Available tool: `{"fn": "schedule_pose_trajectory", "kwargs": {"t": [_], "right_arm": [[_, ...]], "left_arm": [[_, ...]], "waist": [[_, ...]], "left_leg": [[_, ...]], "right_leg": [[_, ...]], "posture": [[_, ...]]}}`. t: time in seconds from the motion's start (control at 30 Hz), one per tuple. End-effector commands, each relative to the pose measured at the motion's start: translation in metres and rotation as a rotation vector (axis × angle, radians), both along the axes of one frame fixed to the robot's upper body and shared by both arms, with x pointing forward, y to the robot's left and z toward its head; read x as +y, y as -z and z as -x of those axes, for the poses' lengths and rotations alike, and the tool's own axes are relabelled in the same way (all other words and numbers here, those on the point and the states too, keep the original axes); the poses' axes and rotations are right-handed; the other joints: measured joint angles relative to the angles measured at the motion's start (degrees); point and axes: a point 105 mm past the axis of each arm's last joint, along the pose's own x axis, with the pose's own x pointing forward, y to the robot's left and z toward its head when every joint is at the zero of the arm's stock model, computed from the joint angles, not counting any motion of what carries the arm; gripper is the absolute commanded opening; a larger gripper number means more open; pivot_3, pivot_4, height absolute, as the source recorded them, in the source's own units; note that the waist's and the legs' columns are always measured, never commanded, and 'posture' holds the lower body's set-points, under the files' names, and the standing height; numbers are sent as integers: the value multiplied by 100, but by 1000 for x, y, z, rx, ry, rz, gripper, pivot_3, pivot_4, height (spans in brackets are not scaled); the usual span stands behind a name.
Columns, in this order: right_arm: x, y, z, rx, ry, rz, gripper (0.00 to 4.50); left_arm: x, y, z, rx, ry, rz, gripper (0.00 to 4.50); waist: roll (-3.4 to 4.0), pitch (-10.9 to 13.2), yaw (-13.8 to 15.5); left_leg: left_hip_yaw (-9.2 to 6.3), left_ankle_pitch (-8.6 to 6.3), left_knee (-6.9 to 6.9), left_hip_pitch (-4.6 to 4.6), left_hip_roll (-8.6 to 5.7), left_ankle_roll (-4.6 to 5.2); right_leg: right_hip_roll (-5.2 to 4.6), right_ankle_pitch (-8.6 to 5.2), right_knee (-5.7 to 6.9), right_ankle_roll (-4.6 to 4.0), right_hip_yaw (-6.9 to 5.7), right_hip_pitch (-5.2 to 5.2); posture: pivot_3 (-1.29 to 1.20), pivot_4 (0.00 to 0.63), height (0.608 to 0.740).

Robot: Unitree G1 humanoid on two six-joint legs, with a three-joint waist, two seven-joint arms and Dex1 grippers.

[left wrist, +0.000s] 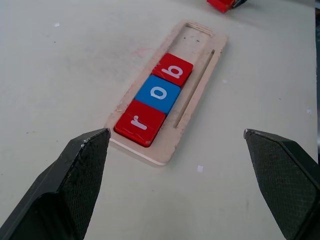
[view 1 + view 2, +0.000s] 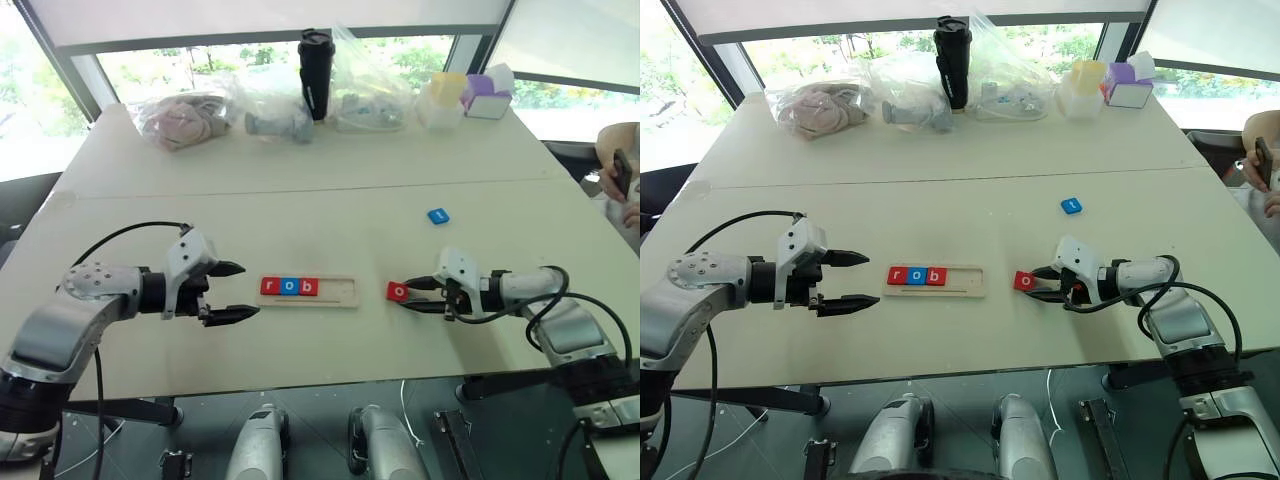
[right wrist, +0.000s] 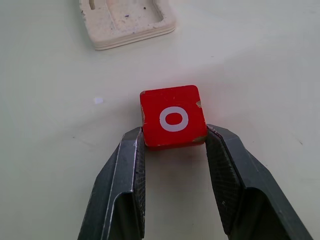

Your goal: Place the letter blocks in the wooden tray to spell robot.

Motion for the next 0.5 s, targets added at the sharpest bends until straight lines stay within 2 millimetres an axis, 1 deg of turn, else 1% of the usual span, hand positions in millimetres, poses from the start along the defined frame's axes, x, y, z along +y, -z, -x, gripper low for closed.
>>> {"fn": "schedule_pose_trajectory", "kwargs": {"t": [0.03, 0.1, 0.2, 0.3, 0.4, 0.5], "right_arm": [[24, -38, -3, -111, -80, -41, 1153], [42, -44, -2, -113, -136, -52, 1153], [60, -48, -3, -91, -185, -77, 1153], [77, -43, -7, -63, -242, -55, 1153], [87, -37, -6, -27, -305, -25, 1153], [92, -32, -6, -8, -348, 8, 1153]], "left_arm": [[-1, -11, 1, -38, 24, -5, 4500], [-2, -12, 1, -38, 41, -8, 4500], [-4, -11, -1, -45, 47, -17, 4500], [-11, -6, 1, -39, 62, -9, 4500], [-14, -7, 2, -38, 61, 6, 4500], [-13, -7, 3, -38, 52, 9, 4500]], "waist": [[1, 0, -5], [0, 0, -4], [0, 0, 11], [0, 0, 14], [0, 0, 15], [0, 0, 9]], "left_leg": [[1, 0, 0, 0, 0, 0], [1, 0, 0, 0, 3, 0], [-1, 0, 0, 0, 3, 0], [0, 0, 1, -1, 2, 0], [2, 0, 7, -5, 1, 0], [1, 0, 7, -5, 1, 0]], "right_leg": [[0, 1, 1, -1, 1, -2], [3, 1, 2, -1, 1, -2], [5, 1, 5, -1, 1, -2], [3, 5, 3, -9, 1, 0], [2, 9, 3, -14, 1, 0], [3, 11, 4, -16, 1, -1]], "posture": [[0, 150, 740], [0, 150, 740], [0, 150, 740], [0, 150, 740], [0, 150, 740], [0, 150, 740]]}}
